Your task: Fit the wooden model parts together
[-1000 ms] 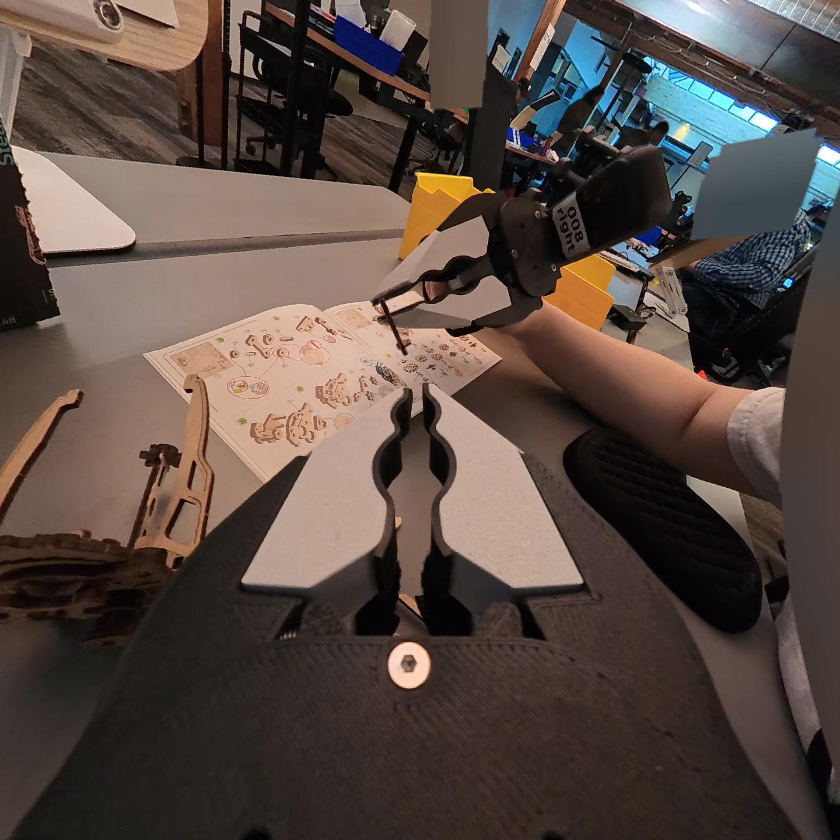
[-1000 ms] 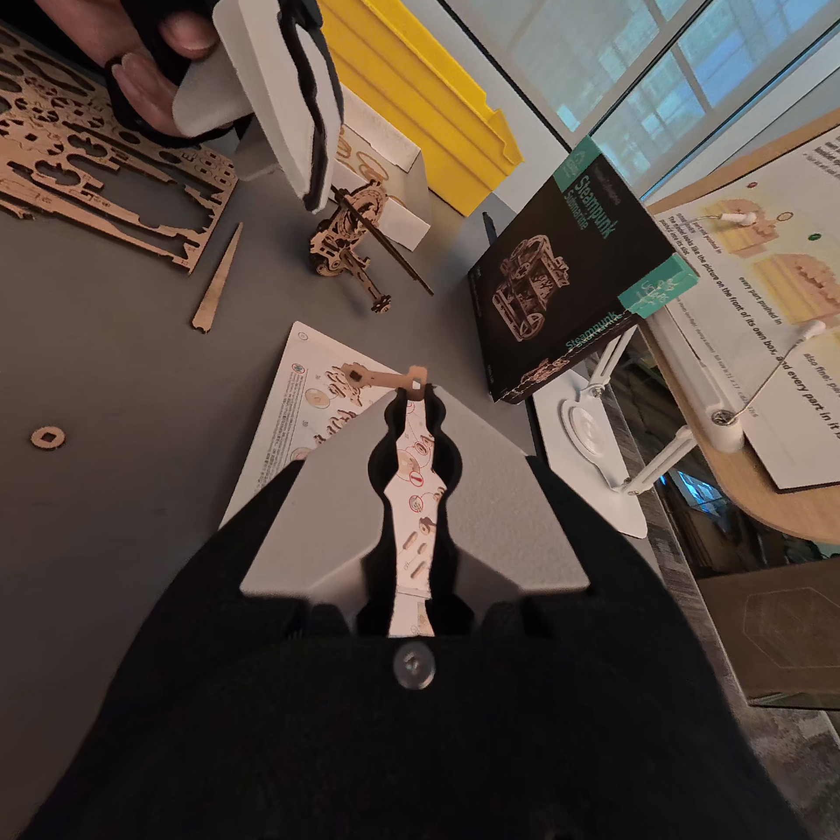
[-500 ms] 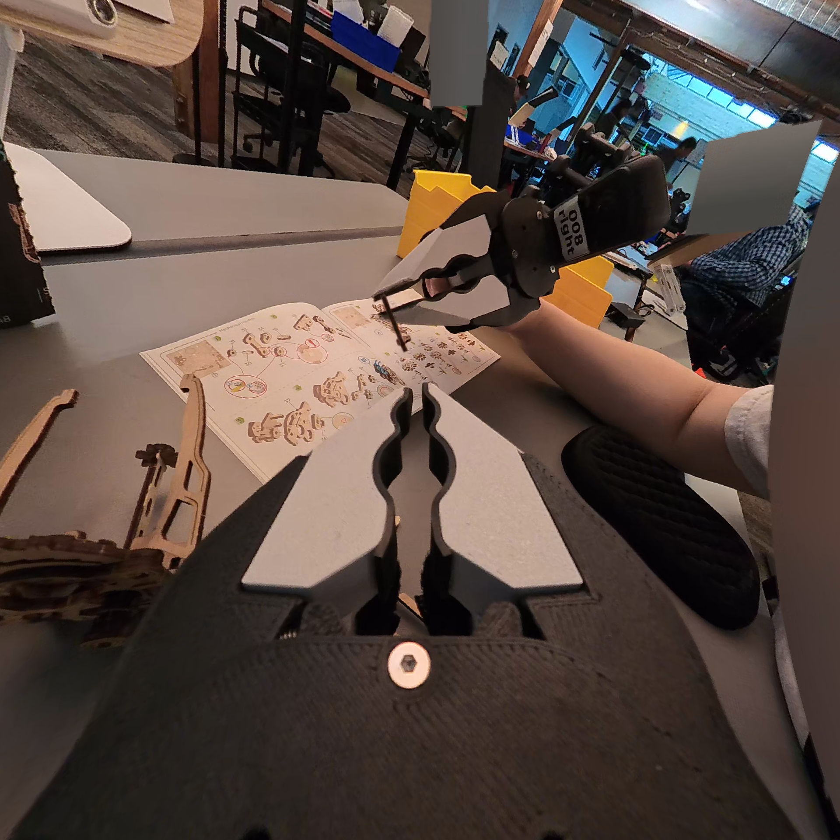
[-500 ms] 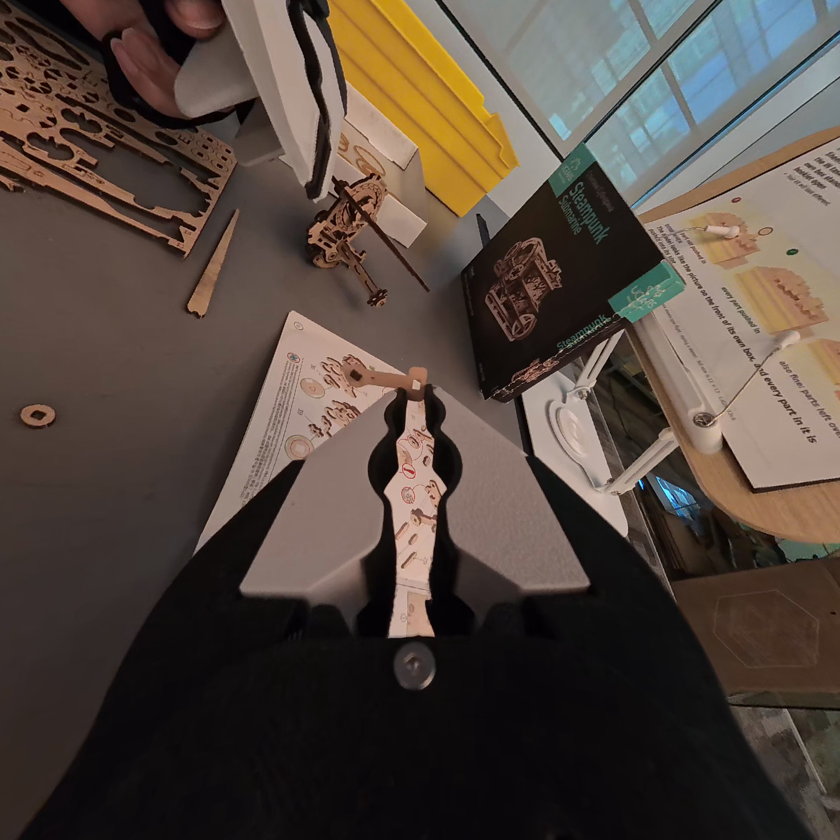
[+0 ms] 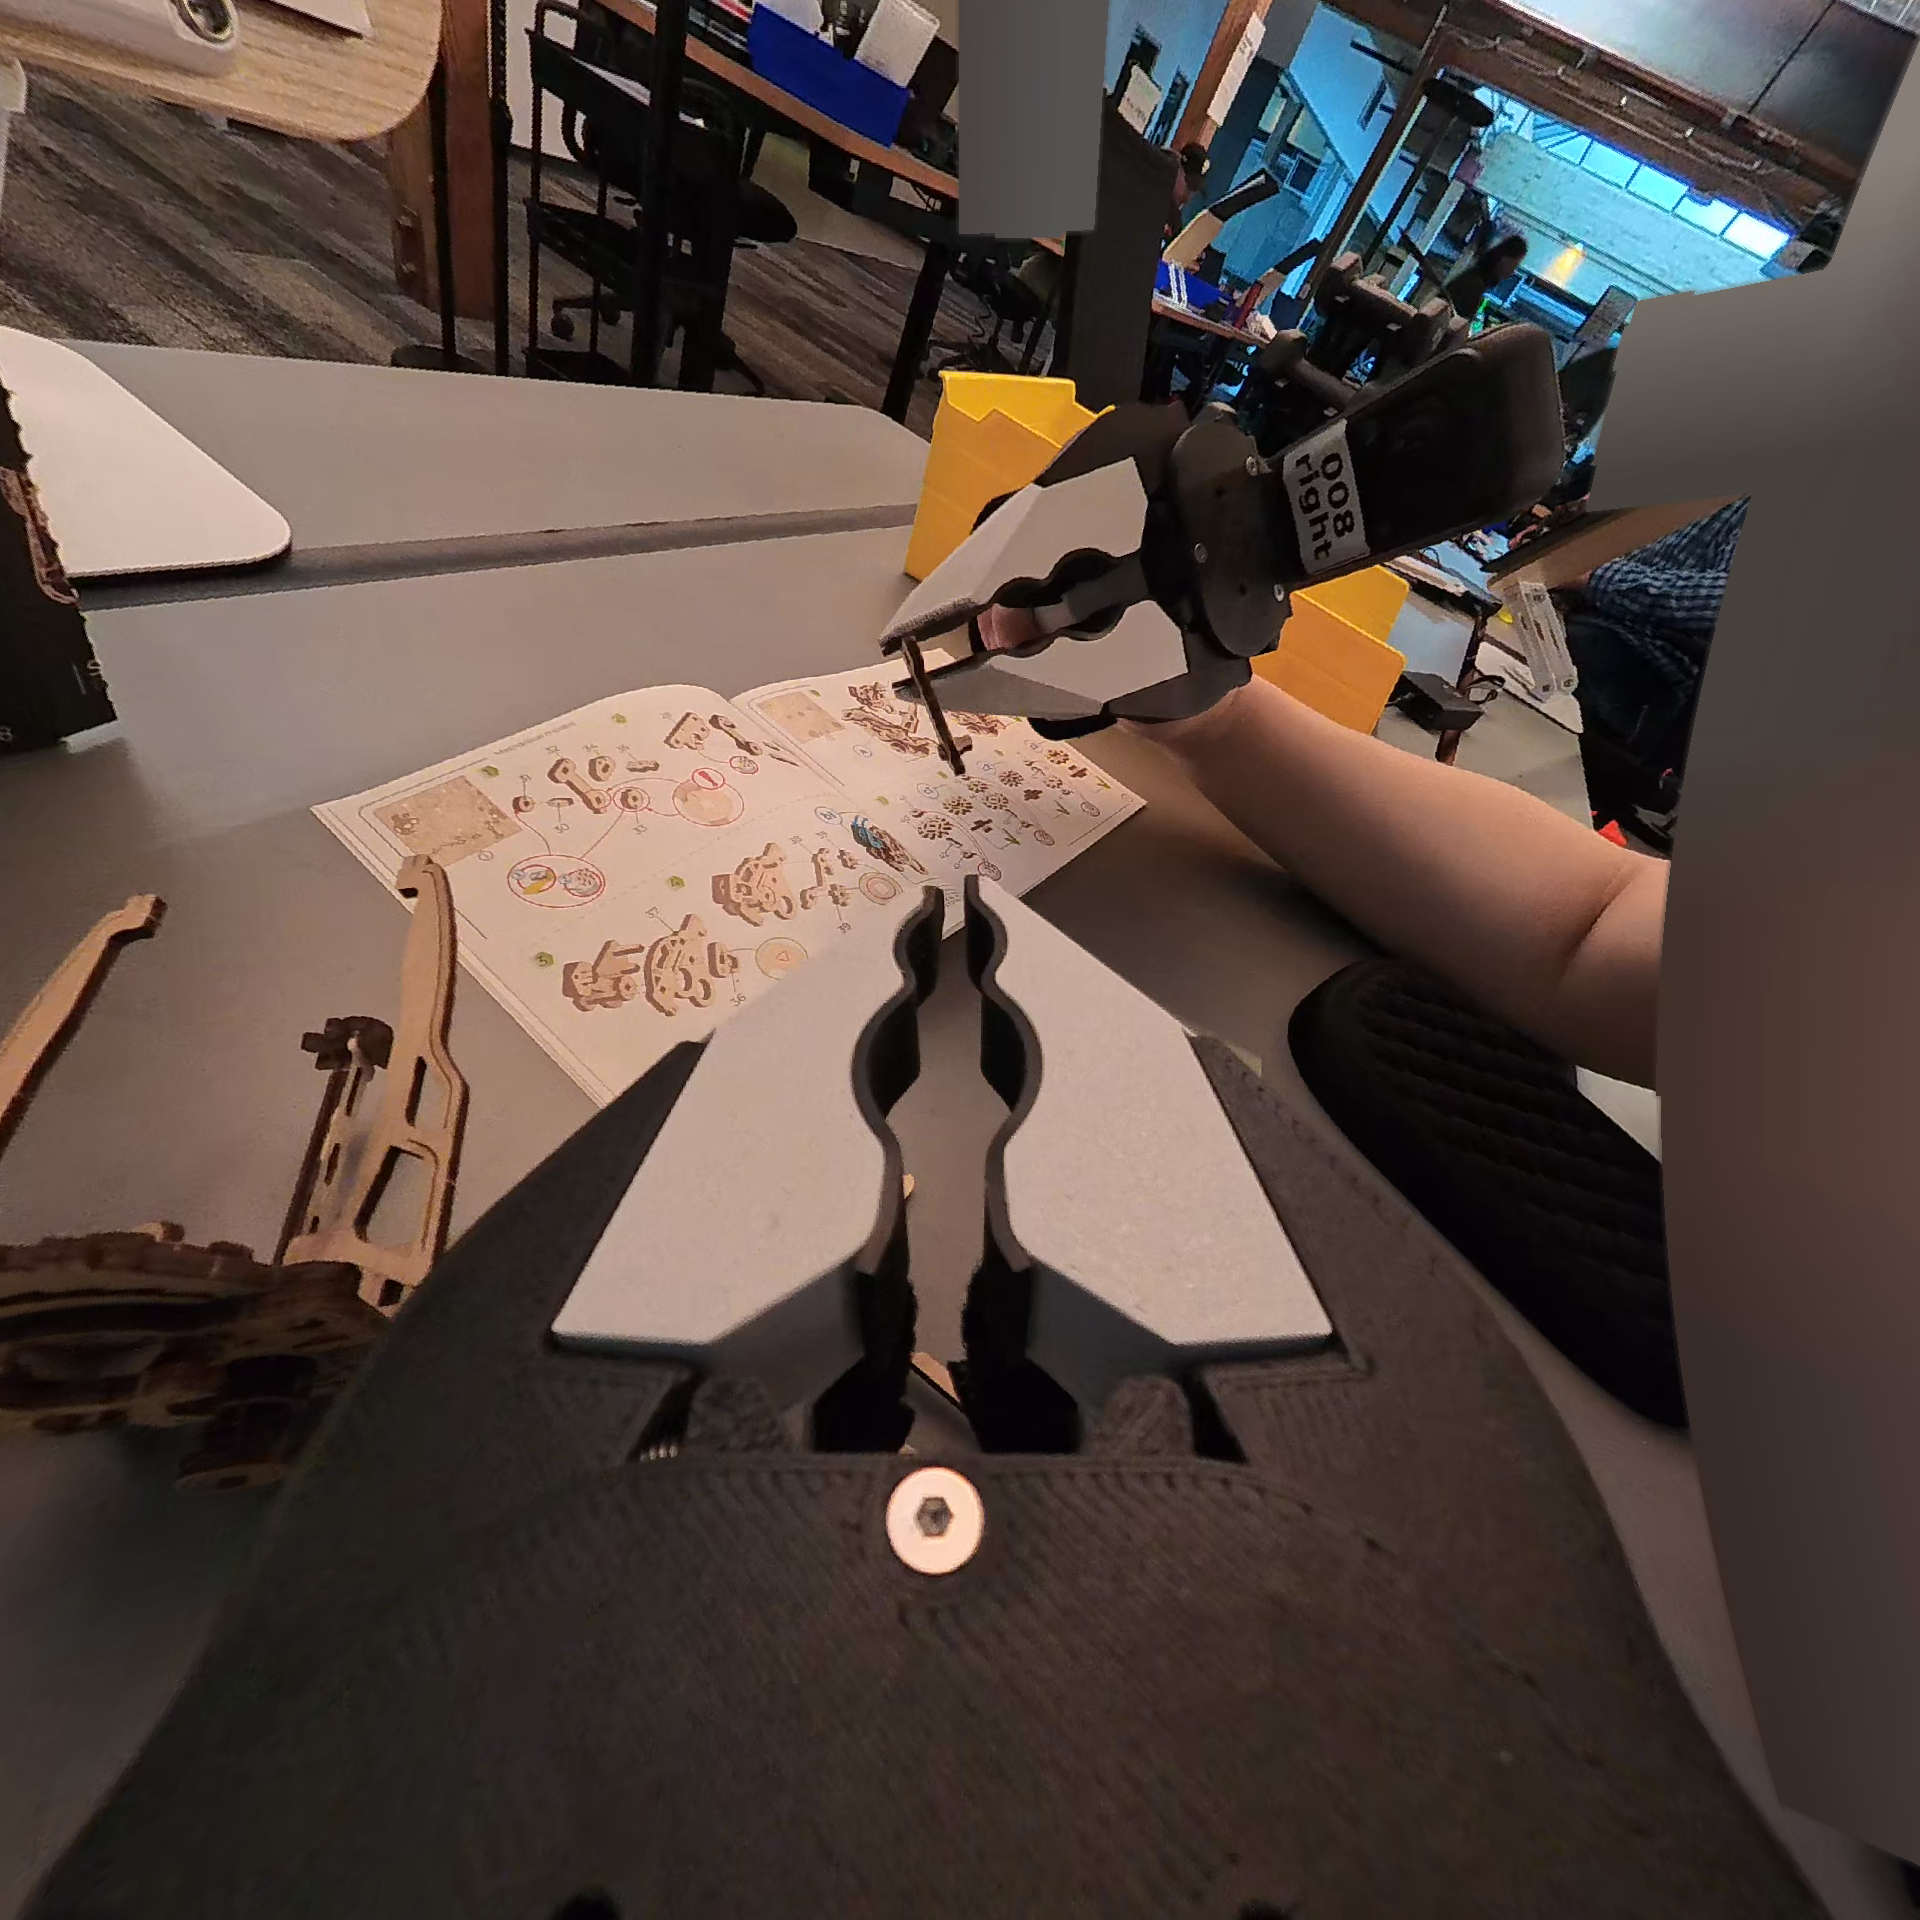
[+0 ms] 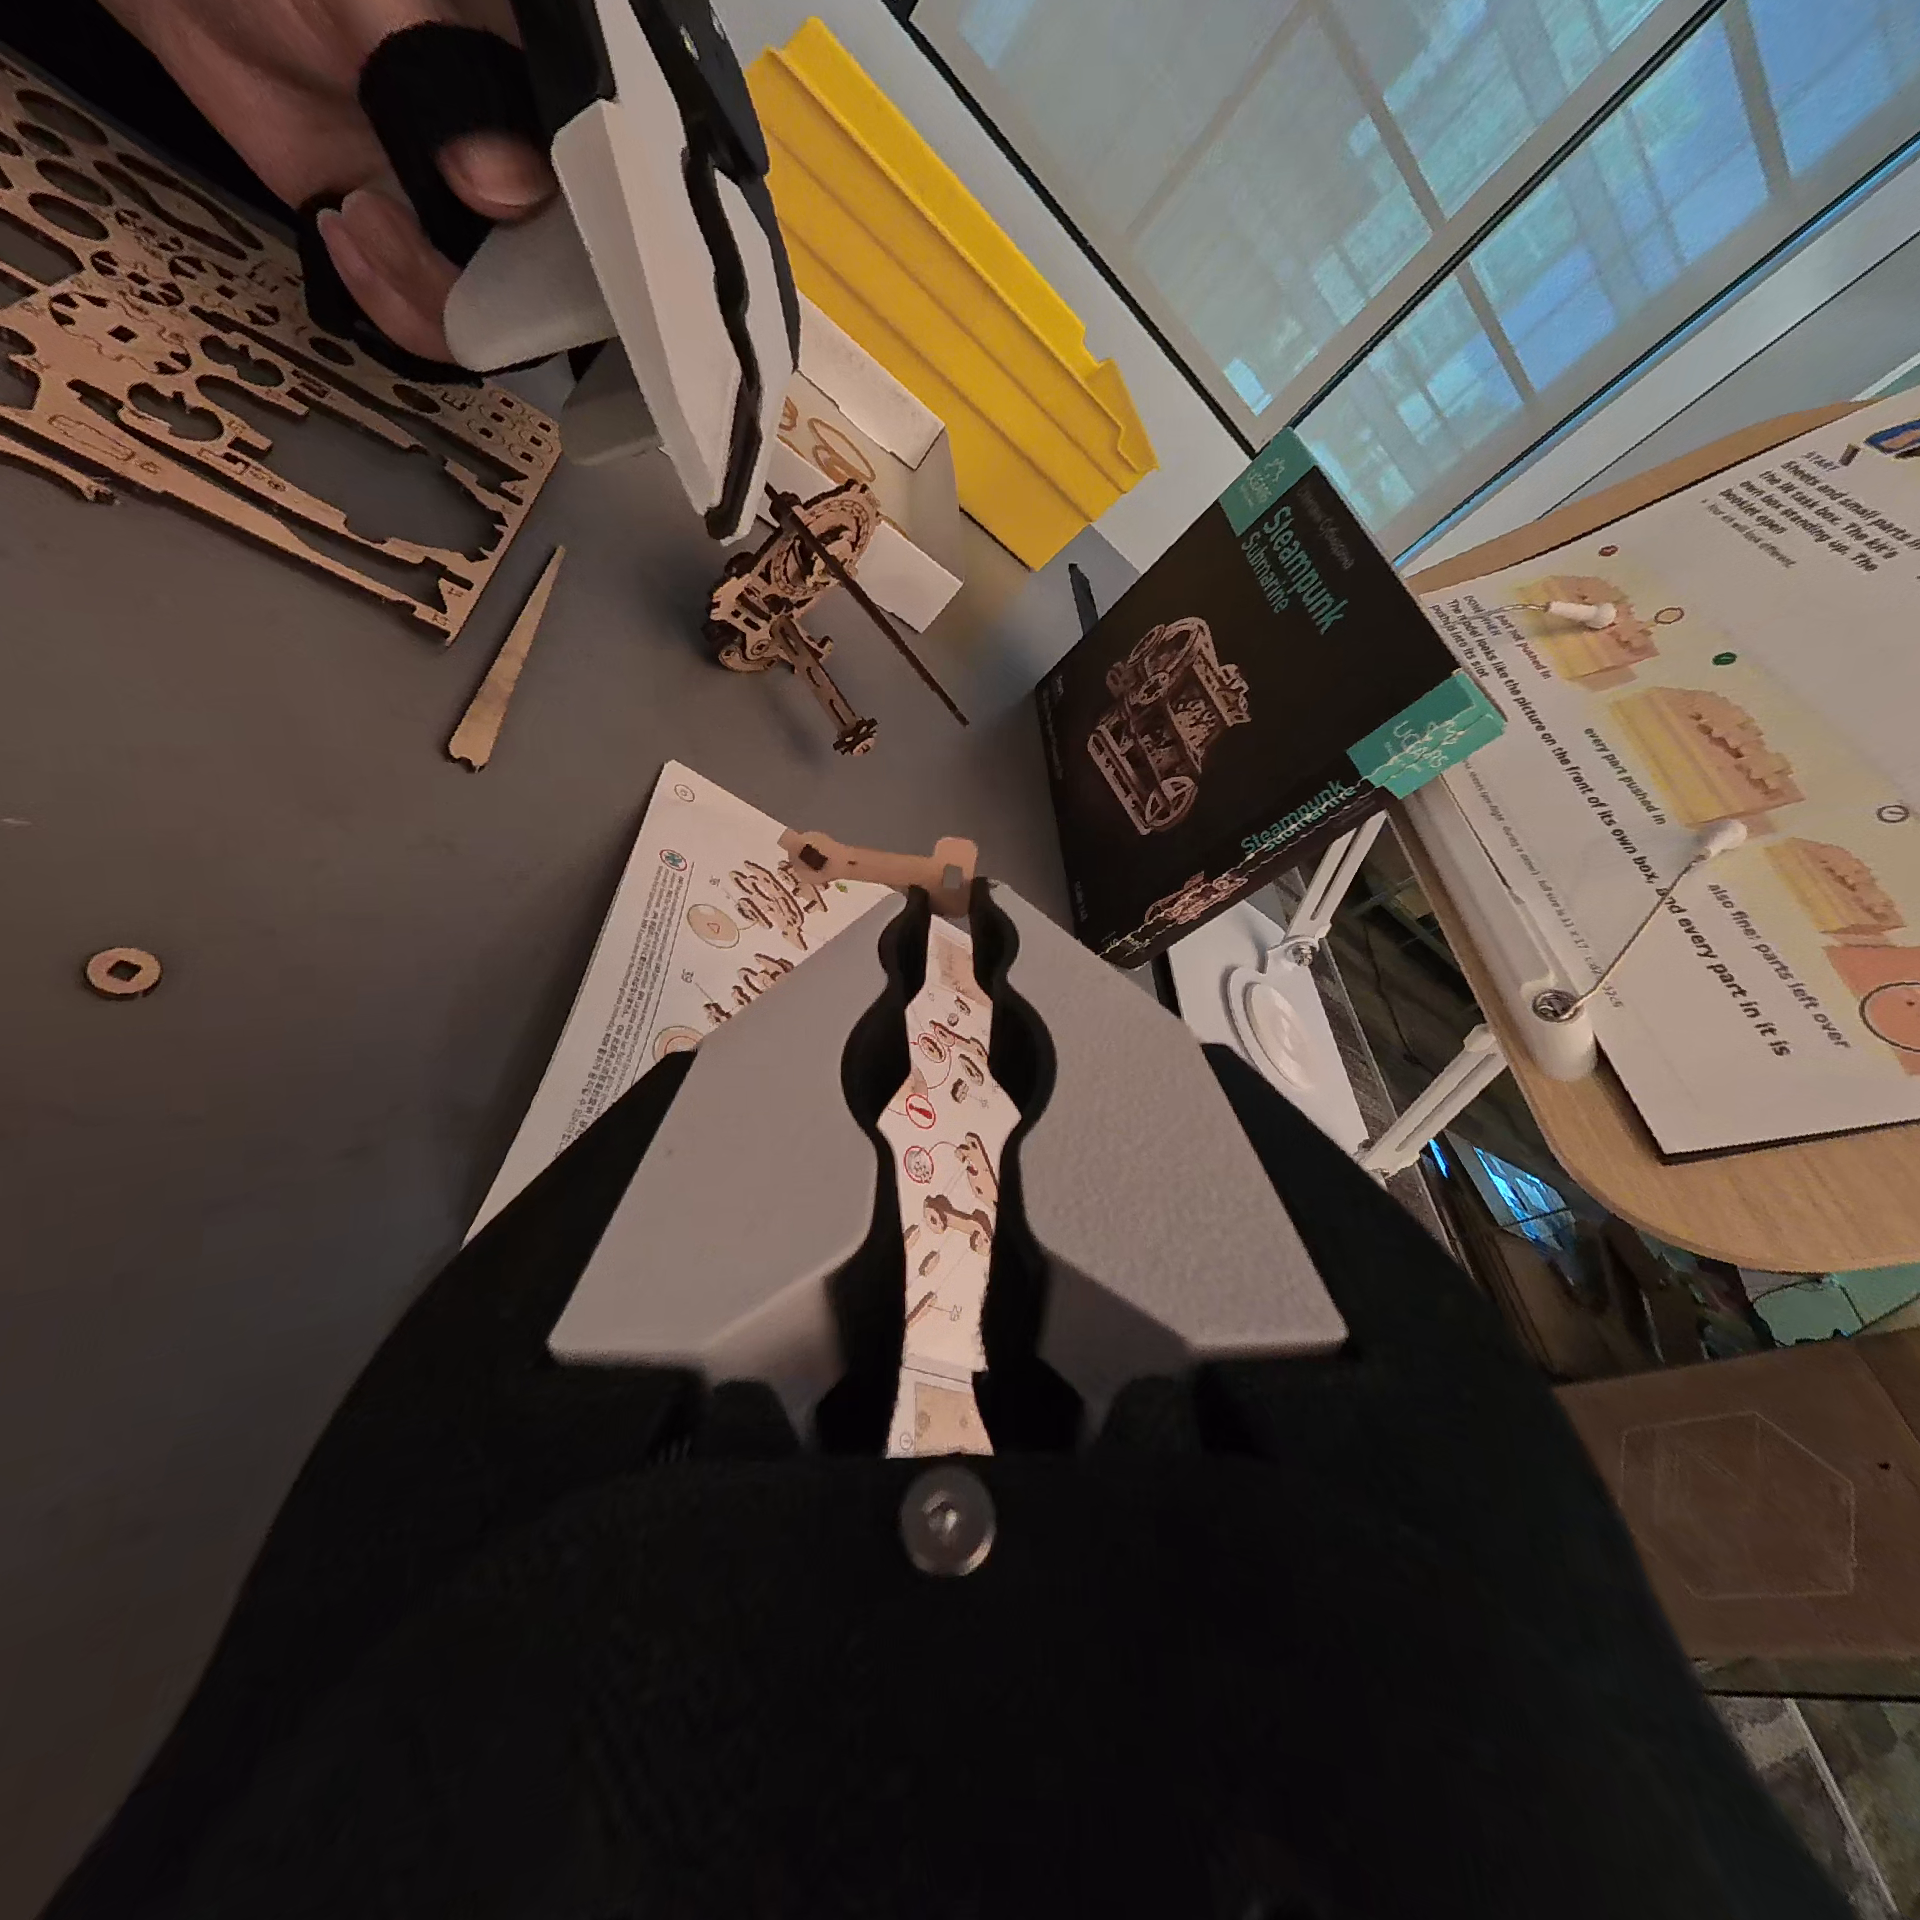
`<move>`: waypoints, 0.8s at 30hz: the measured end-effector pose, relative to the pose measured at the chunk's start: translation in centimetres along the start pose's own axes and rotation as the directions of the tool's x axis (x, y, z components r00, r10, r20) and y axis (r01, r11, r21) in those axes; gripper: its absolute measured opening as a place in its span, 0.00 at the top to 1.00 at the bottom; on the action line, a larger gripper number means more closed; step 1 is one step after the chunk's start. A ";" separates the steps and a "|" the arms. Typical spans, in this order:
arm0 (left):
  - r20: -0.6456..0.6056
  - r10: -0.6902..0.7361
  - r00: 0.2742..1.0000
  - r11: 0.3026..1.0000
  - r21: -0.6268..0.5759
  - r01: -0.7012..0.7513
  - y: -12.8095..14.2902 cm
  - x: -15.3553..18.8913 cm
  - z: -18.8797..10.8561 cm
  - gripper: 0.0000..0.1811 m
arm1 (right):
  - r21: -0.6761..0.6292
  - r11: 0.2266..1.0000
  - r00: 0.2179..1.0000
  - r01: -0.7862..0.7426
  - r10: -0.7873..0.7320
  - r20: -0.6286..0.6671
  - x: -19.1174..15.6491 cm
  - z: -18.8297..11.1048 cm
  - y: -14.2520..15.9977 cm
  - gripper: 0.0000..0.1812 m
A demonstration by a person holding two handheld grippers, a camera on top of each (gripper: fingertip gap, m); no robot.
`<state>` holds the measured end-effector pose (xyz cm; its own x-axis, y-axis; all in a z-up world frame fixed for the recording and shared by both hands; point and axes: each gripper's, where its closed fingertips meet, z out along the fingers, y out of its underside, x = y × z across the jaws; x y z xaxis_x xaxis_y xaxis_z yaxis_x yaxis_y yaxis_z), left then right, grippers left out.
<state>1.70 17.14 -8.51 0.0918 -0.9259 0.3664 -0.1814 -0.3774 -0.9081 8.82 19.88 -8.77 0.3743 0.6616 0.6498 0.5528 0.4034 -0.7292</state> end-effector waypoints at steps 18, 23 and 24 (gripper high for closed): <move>0.000 -0.001 1.000 1.000 0.001 0.001 0.0 0.0 0.0 0.99 | 0.010 1.000 1.000 0.003 -0.003 0.006 -0.1 -0.1 -0.1 0.96; 0.001 0.002 1.000 1.000 0.002 -0.002 -0.1 0.0 0.0 0.99 | 0.015 1.000 1.000 0.003 -0.003 0.011 -0.2 -0.1 -0.2 0.96; 0.001 0.001 1.000 1.000 0.002 -0.001 -0.1 0.0 0.0 0.99 | 0.016 1.000 1.000 0.002 -0.002 0.011 -0.2 -0.1 -0.2 0.96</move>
<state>1.71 17.17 -8.44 0.0925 -0.9262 0.3655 -0.1793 -0.3766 -0.9089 8.64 19.58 -8.73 0.3648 0.6676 0.6490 0.5417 0.4147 -0.7312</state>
